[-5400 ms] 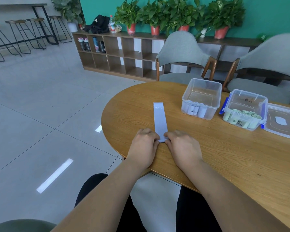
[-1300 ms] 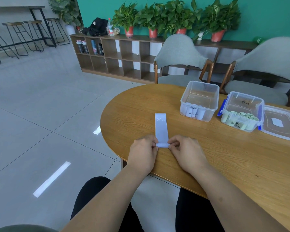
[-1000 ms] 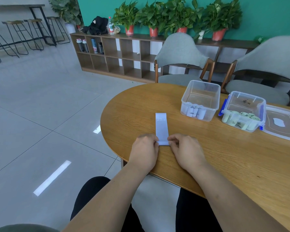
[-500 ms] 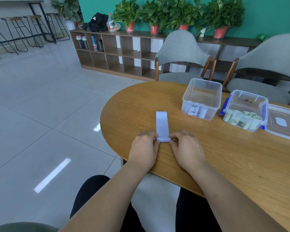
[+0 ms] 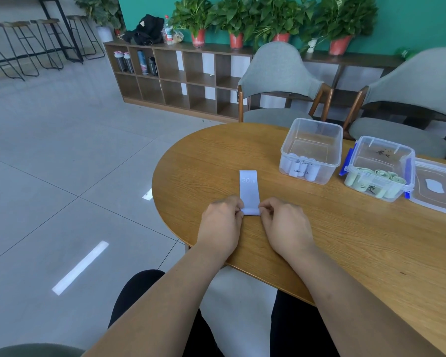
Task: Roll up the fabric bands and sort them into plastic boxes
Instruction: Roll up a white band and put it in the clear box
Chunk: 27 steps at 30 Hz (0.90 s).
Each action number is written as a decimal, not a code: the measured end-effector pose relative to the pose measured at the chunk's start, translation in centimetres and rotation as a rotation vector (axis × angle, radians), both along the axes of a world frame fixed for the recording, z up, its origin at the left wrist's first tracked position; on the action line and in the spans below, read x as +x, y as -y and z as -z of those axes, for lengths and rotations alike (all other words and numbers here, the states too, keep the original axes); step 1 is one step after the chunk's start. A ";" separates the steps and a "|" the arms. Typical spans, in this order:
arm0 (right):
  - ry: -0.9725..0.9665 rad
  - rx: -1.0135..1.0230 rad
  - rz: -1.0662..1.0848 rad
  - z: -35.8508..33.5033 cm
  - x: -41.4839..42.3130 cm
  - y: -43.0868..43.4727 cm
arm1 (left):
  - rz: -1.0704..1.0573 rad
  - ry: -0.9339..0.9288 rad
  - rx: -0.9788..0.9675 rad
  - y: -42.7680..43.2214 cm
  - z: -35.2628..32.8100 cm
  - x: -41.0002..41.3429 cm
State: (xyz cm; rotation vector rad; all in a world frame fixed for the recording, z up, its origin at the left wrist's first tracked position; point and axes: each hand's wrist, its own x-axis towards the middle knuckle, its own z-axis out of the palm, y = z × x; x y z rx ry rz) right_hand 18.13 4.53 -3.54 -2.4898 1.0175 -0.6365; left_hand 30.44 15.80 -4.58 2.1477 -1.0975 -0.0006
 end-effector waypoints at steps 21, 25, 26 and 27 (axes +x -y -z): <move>0.004 -0.061 0.005 0.6 1.3 1.1 | -0.012 0.096 -0.070 1.6 0.9 0.7; -0.016 -0.067 -0.001 0.8 1.8 1.2 | -0.031 0.110 -0.060 2.1 1.0 1.0; -0.022 -0.066 0.000 0.8 1.9 1.2 | -0.035 0.106 -0.053 2.2 0.9 1.1; -0.029 -0.066 0.002 0.8 2.0 1.3 | -0.039 0.103 -0.047 2.2 0.9 1.1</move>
